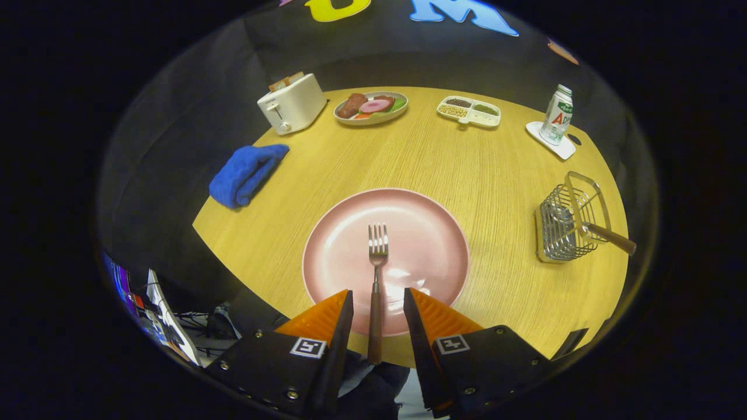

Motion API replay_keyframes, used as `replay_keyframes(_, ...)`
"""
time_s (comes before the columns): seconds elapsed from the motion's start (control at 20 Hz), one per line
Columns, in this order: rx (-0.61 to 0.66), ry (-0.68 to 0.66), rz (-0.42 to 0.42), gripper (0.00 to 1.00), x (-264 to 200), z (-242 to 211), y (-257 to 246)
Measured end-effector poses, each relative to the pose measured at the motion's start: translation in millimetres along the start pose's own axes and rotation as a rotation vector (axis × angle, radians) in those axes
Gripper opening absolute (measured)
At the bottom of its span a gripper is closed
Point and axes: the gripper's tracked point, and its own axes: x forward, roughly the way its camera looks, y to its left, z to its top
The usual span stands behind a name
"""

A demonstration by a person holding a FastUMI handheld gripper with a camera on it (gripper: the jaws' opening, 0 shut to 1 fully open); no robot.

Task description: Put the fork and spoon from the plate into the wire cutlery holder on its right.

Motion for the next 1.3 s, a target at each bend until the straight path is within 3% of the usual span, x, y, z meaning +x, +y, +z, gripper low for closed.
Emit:
replay_keyframes(0.45,-0.049,0.096,-0.021,0.54,38,-24,0)
replay_keyframes(0.55,-0.052,0.136,-0.009,0.35,41,-33,2)
replay_keyframes(0.6,-0.038,0.122,-0.037,0.35,48,-35,-2)
replay_keyframes(0.65,-0.017,0.121,-0.029,0.11,48,-35,-4)
replay_keyframes(1.05,0.188,0.057,0.087,0.13,29,-6,4)
replay_keyframes(1.15,0.198,0.037,0.096,0.12,23,1,3)
replay_keyframes(1.2,0.206,0.009,0.06,0.12,23,8,-5)
replay_keyframes(1.25,0.207,0.004,0.046,0.03,24,6,-10)
replay_keyframes(1.3,0.219,0.011,0.054,0.03,19,6,-10)
